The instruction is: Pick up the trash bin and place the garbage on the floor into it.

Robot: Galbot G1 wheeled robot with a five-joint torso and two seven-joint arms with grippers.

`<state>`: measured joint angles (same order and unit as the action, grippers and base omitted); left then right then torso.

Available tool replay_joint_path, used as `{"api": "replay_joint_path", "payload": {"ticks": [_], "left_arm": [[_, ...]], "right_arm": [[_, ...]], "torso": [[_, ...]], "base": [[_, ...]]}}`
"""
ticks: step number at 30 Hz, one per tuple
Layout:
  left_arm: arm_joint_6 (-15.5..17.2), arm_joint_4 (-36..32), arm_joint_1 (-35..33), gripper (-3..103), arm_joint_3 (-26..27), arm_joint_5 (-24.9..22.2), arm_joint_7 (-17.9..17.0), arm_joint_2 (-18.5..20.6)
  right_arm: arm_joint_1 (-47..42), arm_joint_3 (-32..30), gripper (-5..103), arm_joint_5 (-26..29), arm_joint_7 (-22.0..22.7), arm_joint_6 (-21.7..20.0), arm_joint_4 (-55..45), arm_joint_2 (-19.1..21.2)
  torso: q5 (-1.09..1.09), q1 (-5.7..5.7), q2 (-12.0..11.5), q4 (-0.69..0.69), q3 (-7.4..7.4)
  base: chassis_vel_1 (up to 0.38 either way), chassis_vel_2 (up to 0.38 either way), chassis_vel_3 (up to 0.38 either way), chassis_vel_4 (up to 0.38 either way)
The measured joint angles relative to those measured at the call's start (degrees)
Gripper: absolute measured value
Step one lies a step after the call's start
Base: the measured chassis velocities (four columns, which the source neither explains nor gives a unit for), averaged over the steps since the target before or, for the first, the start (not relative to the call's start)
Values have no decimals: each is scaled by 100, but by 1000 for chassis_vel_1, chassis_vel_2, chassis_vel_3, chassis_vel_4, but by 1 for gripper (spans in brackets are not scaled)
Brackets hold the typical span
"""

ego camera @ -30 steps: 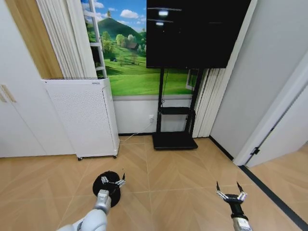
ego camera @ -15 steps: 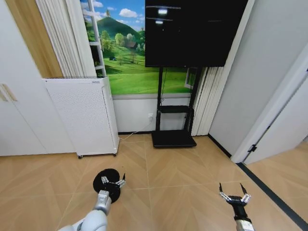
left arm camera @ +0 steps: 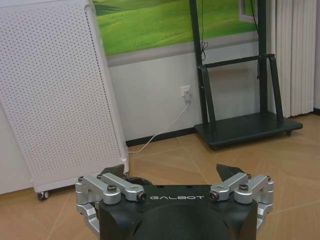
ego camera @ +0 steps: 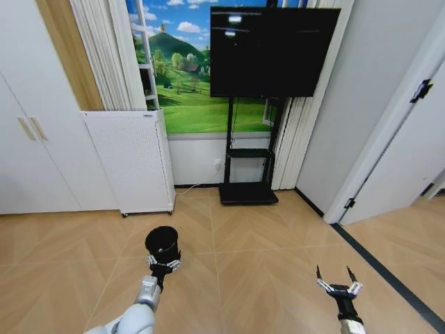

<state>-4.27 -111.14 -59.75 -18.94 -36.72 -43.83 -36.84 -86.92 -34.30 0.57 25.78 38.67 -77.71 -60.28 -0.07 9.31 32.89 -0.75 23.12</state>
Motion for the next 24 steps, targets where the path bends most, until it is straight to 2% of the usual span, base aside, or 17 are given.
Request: {"api": "replay_joint_path", "payload": {"ticks": [3,4,6,7,9,10,14,15,17,19,20,21,22,23,24], "left_arm": [[-10,11,0,100,3,3,0,1],[-11,18,0,100,4,5,0,-9],[-12,24,-1,100,4,7,-2,-28],[-12,41,-1,100,4,17,-8,-41],[-18,47,-1,100,6,27,-11,-55],[-20,51,-5,100,6,29,-12,-64],[-22,55,-10,100,6,29,-14,-69],[-25,55,-10,100,20,29,-15,-69],[-25,54,-9,100,45,26,-20,-68],[6,36,5,100,174,-80,-70,-60],[6,36,5,100,174,-80,-70,-60],[67,7,27,100,347,-242,-115,-37],[114,-19,67,100,639,-493,-147,38],[153,-21,85,100,1017,-709,-145,151],[153,-21,85,100,1017,-709,-145,151]], "right_arm": [[5,2,100,-30,21,-2,25,-5],[12,2,100,-68,46,6,41,-6],[16,-1,100,-110,59,30,53,-5],[5,2,100,-157,59,41,67,-8],[5,1,100,-163,62,45,72,-9],[6,1,100,-163,63,48,71,-8],[7,1,100,-160,64,58,71,0],[1,6,100,-134,49,71,61,16],[-15,18,100,-82,15,72,36,46],[-55,51,100,48,-51,59,-103,180],[-55,51,100,48,-51,59,-103,180],[-111,122,100,259,-88,-74,-318,357],[-196,247,100,714,-124,-330,-643,612],[-255,358,100,1458,-133,-672,-1084,906],[-255,358,100,1458,-133,-672,-1084,906]], "torso": [[16,1,-2,-3,1],[2,0,-1,-1,0],[-2,0,-1,1,0],[16,0,-1,-2,0],[14,-2,0,-5,-1],[3,-2,0,-1,-1],[-2,-2,0,3,-1],[12,-2,0,-1,-1],[16,-2,-1,-4,-1],[2,-1,-1,-6,0],[2,-1,-1,-6,0],[7,2,-3,-1,1],[9,4,-4,-2,2],[4,6,-4,2,3],[4,6,-4,2,3]], "base": [[383,-355,-377,383],[361,-369,-363,388],[362,-369,-352,383],[348,-350,-313,297],[300,-322,-313,297],[251,-294,-313,228],[143,-177,-179,172],[-10,-95,-104,27],[-5,-47,-52,13],[-53,25,64,-55],[-55,50,64,-55],[-55,52,97,-50],[-55,52,97,-55],[-41,35,55,-45],[-41,35,55,-45]]}}
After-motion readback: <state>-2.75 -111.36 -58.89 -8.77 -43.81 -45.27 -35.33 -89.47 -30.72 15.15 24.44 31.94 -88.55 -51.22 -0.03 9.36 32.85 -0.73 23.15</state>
